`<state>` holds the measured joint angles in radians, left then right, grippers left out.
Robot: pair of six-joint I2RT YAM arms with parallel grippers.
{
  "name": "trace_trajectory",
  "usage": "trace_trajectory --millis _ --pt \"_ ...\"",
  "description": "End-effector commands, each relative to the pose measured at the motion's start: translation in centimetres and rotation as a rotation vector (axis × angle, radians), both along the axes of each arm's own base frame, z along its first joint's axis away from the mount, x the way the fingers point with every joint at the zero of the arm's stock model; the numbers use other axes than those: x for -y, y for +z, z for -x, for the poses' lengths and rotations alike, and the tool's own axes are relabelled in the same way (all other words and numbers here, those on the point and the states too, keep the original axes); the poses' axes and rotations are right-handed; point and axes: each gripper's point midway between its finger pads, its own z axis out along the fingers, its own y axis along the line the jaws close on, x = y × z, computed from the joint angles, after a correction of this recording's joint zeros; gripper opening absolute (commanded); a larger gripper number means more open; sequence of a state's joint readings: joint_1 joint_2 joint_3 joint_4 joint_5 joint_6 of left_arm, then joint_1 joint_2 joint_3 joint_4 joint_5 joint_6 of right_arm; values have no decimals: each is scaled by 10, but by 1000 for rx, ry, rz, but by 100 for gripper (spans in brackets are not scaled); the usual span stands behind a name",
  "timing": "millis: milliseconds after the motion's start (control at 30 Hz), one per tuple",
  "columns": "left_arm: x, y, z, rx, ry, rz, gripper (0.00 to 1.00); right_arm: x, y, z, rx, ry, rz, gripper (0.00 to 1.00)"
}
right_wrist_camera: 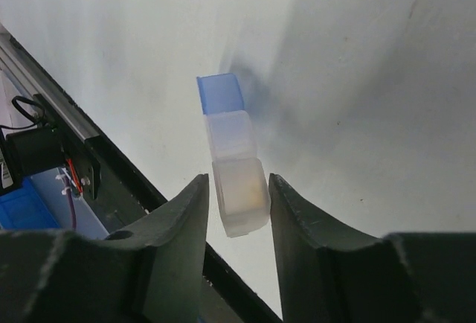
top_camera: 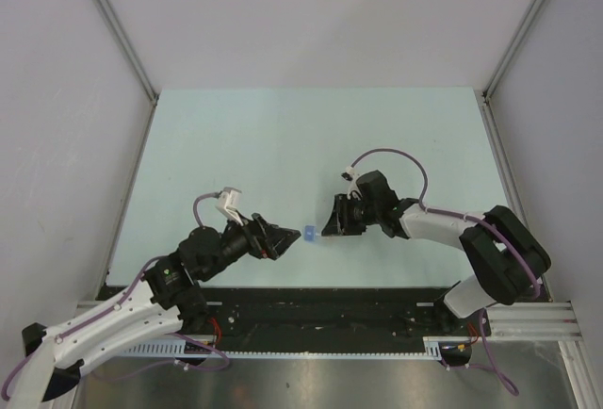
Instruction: Sort the pills into containers
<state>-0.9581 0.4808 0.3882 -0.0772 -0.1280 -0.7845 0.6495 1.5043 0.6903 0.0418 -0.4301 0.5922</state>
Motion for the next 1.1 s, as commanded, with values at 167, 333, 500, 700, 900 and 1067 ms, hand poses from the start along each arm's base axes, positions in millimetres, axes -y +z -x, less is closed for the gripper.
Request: trace_trajectory --millis 167,333,500,700,900,1067 --pt "2 0 2 8 -15 2 100 1 -4 -17 34 -29 47 55" --pt "1 -1 2 0 -8 8 100 3 -5 -19 43 -35 64 63" --pt "1 -3 2 -1 -5 9 100 11 -7 -22 53 -52 108 67" --pt "1 -3 1 -3 -2 7 100 18 7 -27 115 -73 129 69" --pt "0 -3 -1 10 4 -9 100 25 46 -30 233 -84 109 70" --pt "1 -4 -5 12 14 -46 100 33 96 -19 363 -61 51 70"
